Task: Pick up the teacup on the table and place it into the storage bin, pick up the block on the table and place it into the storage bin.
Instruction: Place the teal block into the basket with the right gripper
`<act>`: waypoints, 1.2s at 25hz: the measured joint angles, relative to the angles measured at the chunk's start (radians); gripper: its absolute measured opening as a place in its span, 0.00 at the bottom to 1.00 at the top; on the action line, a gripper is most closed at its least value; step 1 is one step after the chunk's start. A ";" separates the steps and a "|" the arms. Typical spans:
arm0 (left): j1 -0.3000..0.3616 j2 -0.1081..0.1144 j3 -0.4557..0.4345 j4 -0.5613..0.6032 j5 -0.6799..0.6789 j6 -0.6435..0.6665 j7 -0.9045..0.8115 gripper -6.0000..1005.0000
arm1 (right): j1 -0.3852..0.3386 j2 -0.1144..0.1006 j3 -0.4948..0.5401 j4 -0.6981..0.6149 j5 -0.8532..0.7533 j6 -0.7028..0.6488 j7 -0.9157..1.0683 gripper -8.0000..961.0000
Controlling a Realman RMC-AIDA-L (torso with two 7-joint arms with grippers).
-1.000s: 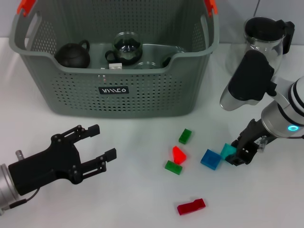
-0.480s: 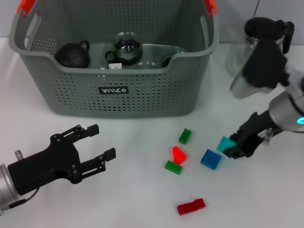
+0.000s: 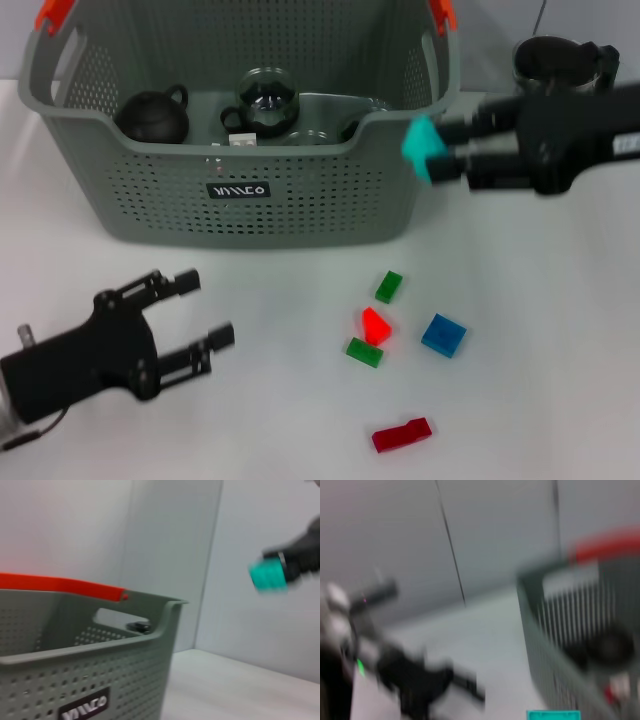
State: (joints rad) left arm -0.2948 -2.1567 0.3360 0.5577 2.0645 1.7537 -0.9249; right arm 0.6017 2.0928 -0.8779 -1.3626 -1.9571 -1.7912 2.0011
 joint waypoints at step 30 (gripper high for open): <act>-0.030 0.000 -0.017 0.020 0.120 0.207 0.014 0.76 | 0.591 0.001 -0.243 0.750 -0.267 0.969 0.122 0.44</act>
State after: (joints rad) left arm -0.3251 -2.1567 0.3193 0.5780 2.1840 1.9611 -0.9109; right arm 1.1924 2.0937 -1.1211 -0.6130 -2.2236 -0.8227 2.1230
